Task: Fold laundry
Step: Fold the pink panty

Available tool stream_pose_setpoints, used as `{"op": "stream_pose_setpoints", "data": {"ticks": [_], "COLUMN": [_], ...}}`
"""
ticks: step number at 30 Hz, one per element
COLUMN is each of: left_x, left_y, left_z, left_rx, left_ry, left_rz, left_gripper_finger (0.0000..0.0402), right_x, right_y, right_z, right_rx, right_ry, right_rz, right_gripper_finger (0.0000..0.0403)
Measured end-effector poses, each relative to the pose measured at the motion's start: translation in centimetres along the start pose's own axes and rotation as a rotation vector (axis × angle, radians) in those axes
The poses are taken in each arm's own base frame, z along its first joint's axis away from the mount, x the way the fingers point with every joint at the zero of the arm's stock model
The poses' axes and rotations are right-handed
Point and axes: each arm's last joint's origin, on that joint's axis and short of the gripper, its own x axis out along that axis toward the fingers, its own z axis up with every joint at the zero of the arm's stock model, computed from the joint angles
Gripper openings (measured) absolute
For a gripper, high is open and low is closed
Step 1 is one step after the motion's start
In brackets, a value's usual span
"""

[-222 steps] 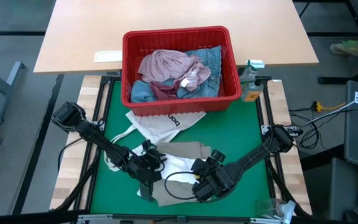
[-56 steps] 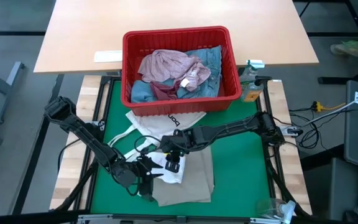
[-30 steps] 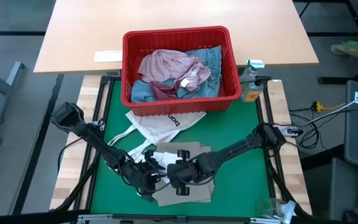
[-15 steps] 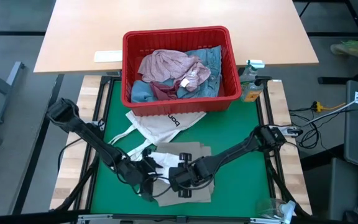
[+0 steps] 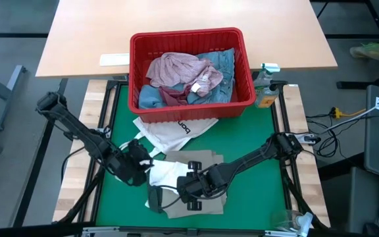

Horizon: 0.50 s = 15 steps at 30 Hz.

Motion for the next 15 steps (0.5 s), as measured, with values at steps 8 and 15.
{"op": "stream_pose_setpoints", "data": {"ticks": [8, 15], "left_x": [2.1, 3.5], "left_y": [1.3, 1.7], "left_z": [-1.8, -2.9], "left_rx": [-0.225, -0.358], "left_ry": [0.113, 0.119], "left_rz": [0.066, 0.062], "left_gripper_finger": [0.0132, 0.0132], "right_x": [0.0, 0.0], "right_y": [0.0, 0.0], "right_z": [0.0, 0.0], "right_rx": [0.000, -0.023], "right_ry": [0.000, -0.001], "right_rz": [0.000, 0.001], "right_gripper_finger": [0.0143, 0.0143]}}
